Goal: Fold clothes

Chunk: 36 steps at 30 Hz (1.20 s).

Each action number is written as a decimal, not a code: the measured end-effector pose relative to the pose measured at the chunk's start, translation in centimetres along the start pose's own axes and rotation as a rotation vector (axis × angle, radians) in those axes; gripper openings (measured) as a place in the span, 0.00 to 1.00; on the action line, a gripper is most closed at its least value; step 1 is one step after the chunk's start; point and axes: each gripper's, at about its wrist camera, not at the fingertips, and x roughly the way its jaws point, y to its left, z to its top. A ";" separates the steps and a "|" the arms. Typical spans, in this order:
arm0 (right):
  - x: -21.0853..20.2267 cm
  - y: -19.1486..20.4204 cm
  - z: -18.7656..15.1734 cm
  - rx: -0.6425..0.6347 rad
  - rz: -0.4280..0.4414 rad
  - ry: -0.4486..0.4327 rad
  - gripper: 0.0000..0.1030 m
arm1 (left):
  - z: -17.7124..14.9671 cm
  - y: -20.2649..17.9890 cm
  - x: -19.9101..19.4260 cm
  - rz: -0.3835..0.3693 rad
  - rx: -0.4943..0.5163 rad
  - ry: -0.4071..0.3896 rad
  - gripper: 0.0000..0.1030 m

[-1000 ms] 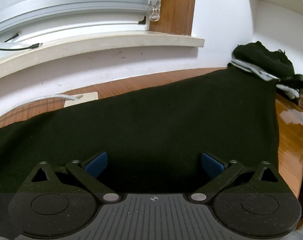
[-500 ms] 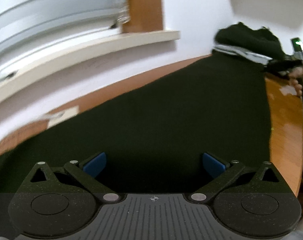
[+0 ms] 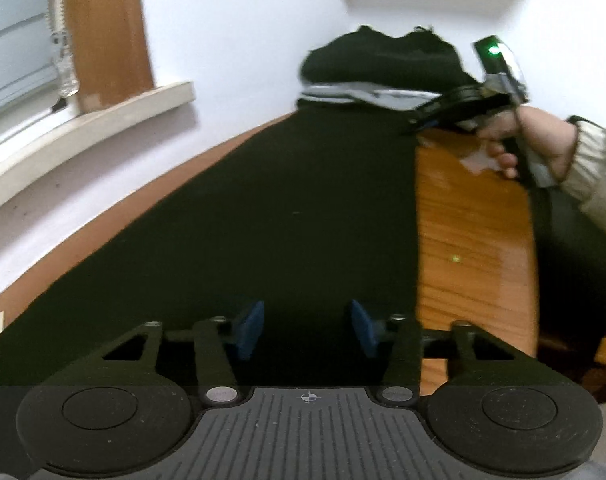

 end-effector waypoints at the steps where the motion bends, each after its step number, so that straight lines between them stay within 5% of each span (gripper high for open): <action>1: 0.0 -0.1 0.0 0.005 0.002 -0.001 0.27 | 0.1 -0.2 -0.2 0.000 0.002 -0.006 0.43; 6: 0.0 0.0 -0.1 0.004 0.004 -0.002 0.27 | 0.6 -1.0 -2.0 -0.029 -0.007 -0.061 0.32; 14: 0.0 -0.1 0.0 0.012 0.009 -0.002 0.27 | 0.0 -3.1 -0.5 0.002 0.065 0.008 0.32; 16: 0.0 -0.1 0.0 0.012 0.010 -0.001 0.27 | 0.2 -2.8 -0.7 -0.007 0.046 -0.002 0.06; 19: 0.0 -0.1 0.0 0.013 0.010 0.000 0.27 | 0.6 -2.1 -1.8 -0.081 -0.034 -0.039 0.01; 25: 0.0 0.0 0.1 0.008 0.008 0.001 0.28 | 1.0 -0.1 -3.9 -0.181 -0.190 -0.110 0.00; 36: -0.1 0.3 0.0 0.011 0.012 0.003 0.33 | 0.6 -3.9 -2.4 -0.047 -0.007 -0.061 0.03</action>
